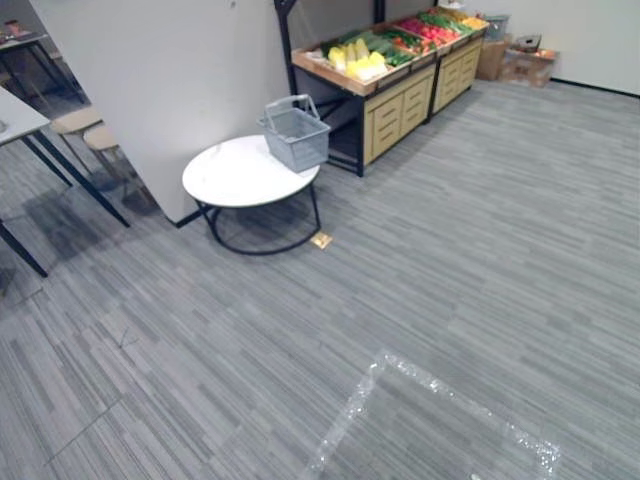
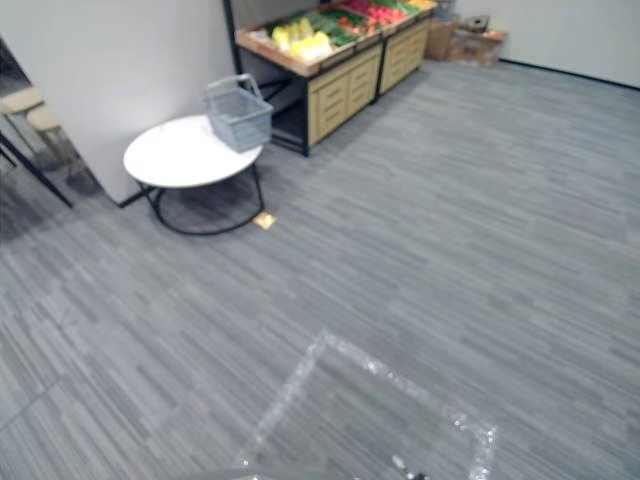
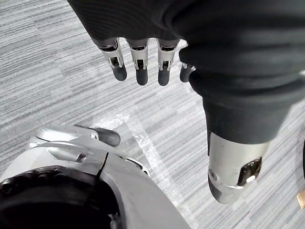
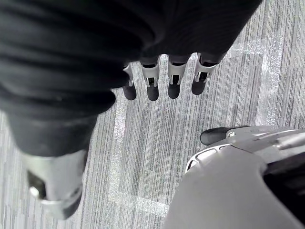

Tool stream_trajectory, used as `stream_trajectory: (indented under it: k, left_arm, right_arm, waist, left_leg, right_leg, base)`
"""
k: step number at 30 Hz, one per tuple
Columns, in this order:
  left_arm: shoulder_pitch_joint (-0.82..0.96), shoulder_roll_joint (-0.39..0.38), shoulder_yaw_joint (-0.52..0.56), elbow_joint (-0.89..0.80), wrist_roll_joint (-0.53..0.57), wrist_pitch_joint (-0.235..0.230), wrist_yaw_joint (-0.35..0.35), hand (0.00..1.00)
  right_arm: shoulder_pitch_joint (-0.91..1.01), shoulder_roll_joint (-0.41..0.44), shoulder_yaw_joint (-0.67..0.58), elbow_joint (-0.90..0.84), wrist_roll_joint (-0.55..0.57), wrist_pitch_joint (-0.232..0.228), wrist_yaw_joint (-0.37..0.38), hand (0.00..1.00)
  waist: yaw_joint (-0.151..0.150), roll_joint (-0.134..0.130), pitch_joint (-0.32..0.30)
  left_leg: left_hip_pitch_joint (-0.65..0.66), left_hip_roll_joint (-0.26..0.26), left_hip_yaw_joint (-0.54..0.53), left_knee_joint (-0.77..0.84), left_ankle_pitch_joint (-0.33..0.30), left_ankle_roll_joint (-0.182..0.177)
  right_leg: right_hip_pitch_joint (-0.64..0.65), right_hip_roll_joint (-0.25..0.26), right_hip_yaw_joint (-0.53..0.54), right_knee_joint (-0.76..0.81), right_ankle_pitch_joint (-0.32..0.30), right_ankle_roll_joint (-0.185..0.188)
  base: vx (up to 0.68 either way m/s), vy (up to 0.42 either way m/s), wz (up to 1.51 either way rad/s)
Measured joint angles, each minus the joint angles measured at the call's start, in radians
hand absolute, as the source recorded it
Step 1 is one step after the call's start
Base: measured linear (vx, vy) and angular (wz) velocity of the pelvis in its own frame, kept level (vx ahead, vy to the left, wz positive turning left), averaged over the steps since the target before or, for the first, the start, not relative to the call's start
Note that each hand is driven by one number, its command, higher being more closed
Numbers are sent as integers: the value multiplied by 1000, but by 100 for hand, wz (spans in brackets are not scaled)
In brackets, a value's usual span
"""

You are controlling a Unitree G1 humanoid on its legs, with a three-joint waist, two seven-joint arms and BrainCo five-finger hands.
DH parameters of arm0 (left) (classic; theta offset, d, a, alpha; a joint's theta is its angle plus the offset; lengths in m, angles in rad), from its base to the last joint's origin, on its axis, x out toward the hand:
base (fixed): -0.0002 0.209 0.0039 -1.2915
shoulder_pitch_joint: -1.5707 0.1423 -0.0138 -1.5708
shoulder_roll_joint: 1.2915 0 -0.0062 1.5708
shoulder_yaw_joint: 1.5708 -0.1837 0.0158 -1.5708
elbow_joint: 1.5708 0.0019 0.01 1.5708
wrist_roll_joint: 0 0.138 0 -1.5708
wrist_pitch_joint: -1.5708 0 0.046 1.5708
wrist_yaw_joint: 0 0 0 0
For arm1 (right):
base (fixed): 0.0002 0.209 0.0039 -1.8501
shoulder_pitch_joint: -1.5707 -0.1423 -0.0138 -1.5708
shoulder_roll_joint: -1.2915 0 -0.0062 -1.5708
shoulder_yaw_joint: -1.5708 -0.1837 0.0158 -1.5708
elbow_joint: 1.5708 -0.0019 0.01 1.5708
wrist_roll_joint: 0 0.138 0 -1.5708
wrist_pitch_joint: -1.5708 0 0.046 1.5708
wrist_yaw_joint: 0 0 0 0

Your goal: Pick vegetable in the basket

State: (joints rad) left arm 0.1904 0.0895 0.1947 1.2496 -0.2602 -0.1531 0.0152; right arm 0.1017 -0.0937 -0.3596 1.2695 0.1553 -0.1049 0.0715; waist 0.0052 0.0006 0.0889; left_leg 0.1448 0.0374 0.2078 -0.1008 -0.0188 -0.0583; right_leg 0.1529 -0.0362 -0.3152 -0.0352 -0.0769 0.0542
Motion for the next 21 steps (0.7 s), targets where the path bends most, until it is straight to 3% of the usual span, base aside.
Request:
stream_trajectory:
  k: [12, 17, 19, 21]
  left_arm:
    - [-11, 10, -35, -1, 1, 0, 9, 0]
    - [-58, 18, -42, -29, -1, -2, 26, 0]
    - [-79, 27, -42, -35, -3, -2, 29, 0]
    - [-86, 37, -39, -38, -4, -2, 41, 0]
  right_arm:
    - [-6, -3, -17, -1, -22, 2, -17, 0]
    - [-71, -4, -17, -7, -37, 2, -39, 0]
    - [-105, 1, -15, -8, -36, 0, -41, 0]
    - [-120, 12, -3, -8, -36, -3, -45, 0]
  waist:
    - [0, -2, 5]
    - [-2, -2, 76]
    - [-2, -16, 105]
    - [-1, -34, 120]
  left_leg:
    - [-30, 0, -7, 0, 2, 3]
    - [-92, 5, -27, 6, 23, 13]
    - [-118, 9, -26, 6, 30, 11]
    - [-165, 16, -27, 98, -18, 4]
  right_leg:
    - [-26, 1, -8, -1, 0, 0]
    - [-111, -6, -23, 71, -19, -11]
    - [-147, -7, -23, 97, -27, -19]
    - [-157, -11, -27, 113, -48, -23]
  base:
    - [3, -1, 2]
    - [-1, -6, 8]
    - [-8, -7, 3]
    - [5, -11, 3]
